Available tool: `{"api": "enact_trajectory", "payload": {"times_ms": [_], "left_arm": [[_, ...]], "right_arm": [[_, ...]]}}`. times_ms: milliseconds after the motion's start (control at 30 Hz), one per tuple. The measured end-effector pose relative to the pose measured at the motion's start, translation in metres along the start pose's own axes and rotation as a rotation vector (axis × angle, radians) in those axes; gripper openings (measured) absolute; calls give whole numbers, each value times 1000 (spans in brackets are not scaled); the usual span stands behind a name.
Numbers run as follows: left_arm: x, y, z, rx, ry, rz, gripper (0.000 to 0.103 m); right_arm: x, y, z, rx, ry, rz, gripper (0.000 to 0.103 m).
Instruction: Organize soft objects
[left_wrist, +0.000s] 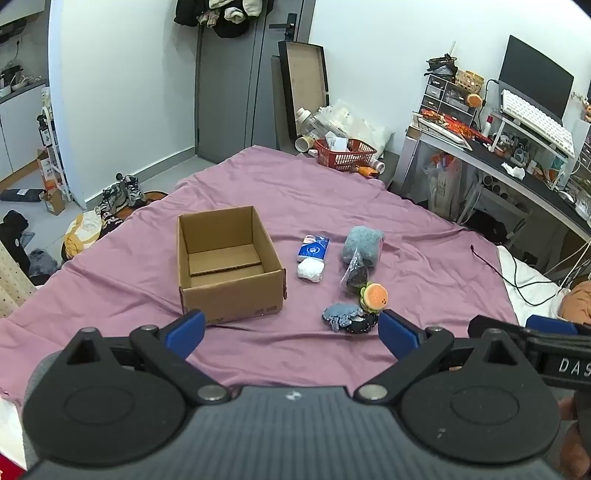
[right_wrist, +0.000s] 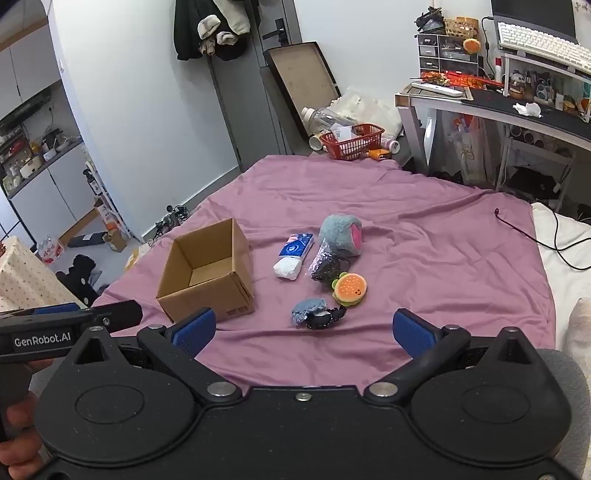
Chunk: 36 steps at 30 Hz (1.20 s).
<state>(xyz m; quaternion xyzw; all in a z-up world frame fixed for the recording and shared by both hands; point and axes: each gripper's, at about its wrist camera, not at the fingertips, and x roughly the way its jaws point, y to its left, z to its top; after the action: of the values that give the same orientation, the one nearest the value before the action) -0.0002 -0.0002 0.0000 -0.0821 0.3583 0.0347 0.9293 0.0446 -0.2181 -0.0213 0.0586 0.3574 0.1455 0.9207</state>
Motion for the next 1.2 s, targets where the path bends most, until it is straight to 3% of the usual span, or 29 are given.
{"api": "enact_trajectory", "payload": {"times_ms": [200, 533, 1200], "left_arm": [[0, 0, 1, -5, -2, 8, 99], [-18, -5, -7, 2, -30, 12, 99], [-18, -4, 6, 17, -21, -3, 99]], "right_arm": [[-8, -1, -9, -1, -32, -5, 103], [-10, 1, -5, -13, -28, -11, 103], [-13, 0, -5, -7, -28, -19, 103]]}}
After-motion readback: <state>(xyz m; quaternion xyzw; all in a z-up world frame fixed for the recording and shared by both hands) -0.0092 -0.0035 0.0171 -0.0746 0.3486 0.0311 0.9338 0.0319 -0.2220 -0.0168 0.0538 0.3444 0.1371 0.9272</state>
